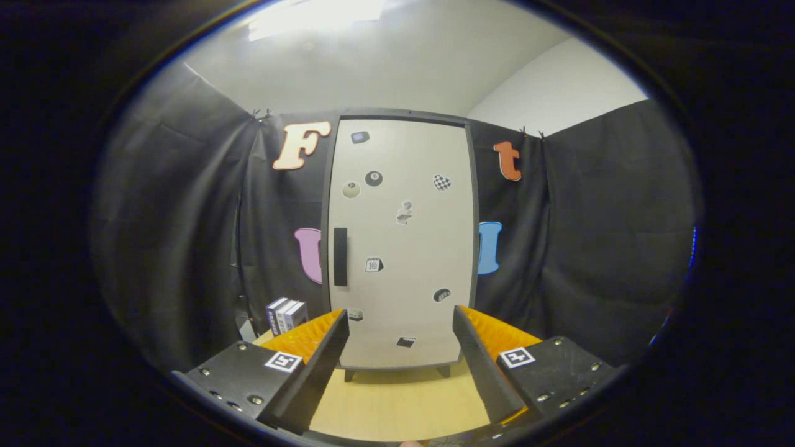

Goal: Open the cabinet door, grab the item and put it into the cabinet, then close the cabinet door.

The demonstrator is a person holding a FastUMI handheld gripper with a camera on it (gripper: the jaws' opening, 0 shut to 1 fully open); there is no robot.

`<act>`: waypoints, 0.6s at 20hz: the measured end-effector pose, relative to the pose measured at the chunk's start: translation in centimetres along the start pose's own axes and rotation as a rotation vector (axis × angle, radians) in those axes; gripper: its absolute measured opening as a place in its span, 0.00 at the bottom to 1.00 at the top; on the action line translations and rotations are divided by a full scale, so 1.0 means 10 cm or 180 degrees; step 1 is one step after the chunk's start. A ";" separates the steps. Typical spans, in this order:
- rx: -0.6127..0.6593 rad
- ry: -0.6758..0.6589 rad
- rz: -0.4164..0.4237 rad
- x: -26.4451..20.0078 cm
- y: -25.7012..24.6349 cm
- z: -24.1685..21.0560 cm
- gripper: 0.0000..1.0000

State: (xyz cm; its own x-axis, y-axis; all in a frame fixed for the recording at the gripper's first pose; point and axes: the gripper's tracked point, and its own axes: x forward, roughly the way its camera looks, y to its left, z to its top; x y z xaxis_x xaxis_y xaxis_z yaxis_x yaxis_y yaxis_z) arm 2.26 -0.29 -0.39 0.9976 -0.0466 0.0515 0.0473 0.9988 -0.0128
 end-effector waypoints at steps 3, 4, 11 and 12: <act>0.0024 0.0028 0.0020 0.04 0.03 -0.02 0.99; 0.0034 0.0049 0.0032 0.04 0.03 -0.04 0.99; 0.0047 0.0068 0.0024 0.05 0.00 -0.04 0.99; 0.0053 0.0074 0.0015 0.05 -0.02 -0.04 0.99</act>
State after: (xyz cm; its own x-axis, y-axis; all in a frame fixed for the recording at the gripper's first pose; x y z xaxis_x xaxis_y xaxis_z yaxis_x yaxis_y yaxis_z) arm 2.73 -0.50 -0.78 0.9987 -0.0421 0.0282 0.0420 0.9991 0.0038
